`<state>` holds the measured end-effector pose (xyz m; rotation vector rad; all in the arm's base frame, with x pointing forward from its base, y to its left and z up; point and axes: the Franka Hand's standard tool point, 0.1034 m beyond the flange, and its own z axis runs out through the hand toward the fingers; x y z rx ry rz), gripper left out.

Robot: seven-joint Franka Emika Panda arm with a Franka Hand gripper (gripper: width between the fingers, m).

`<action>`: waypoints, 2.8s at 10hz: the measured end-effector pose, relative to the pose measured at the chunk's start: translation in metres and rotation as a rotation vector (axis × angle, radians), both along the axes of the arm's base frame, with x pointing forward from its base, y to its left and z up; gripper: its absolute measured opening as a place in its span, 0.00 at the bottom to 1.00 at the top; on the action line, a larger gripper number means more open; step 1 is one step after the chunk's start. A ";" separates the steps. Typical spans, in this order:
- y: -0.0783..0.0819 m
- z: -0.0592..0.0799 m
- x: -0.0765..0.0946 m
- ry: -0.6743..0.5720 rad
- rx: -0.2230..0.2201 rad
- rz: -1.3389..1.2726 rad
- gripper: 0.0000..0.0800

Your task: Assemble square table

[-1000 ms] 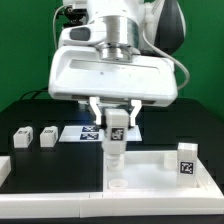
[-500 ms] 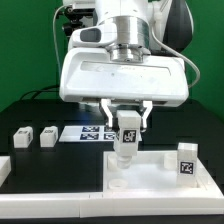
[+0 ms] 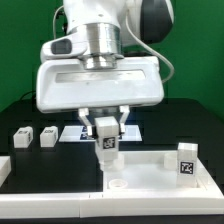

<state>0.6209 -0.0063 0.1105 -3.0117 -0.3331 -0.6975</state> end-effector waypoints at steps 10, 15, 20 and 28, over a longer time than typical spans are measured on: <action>0.008 -0.022 0.001 -0.067 -0.008 -0.039 0.37; 0.011 -0.029 -0.002 -0.057 -0.006 -0.035 0.37; 0.011 -0.030 -0.003 -0.055 -0.006 -0.035 0.76; 0.011 -0.031 -0.003 -0.045 0.003 -0.047 0.81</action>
Offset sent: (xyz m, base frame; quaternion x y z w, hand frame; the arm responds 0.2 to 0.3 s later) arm 0.0054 -0.0092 -0.0018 -0.0164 0.0281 -0.0001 0.9995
